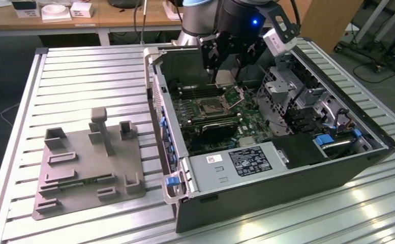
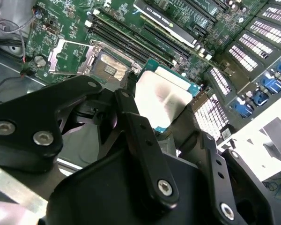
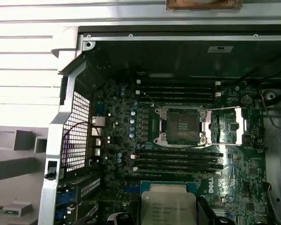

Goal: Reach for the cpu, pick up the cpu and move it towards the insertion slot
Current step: 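Pick up the cpu and move it towards the insertion slot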

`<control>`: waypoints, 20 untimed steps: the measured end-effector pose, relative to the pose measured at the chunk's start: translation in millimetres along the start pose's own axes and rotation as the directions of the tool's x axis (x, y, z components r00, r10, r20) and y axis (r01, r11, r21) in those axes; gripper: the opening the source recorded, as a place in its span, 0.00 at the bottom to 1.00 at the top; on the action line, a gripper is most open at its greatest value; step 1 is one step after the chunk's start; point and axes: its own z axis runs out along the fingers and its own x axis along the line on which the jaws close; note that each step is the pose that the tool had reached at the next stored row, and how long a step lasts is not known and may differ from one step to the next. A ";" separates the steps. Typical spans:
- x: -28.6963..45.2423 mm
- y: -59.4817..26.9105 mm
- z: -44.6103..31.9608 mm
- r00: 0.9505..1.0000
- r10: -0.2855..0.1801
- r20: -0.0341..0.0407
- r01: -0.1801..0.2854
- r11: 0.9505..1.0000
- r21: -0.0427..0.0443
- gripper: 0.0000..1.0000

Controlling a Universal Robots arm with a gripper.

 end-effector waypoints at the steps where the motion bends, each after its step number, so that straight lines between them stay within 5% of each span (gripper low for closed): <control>1: 0.0 0.0 0.0 1.000 0.000 0.000 0.000 1.000 0.000 0.55; 12: 0.0 1.1 0.5 1.000 0.000 0.000 0.000 1.000 -0.002 0.55; 20: -0.3 10.1 3.3 1.000 0.001 0.000 -0.001 1.000 -0.004 0.55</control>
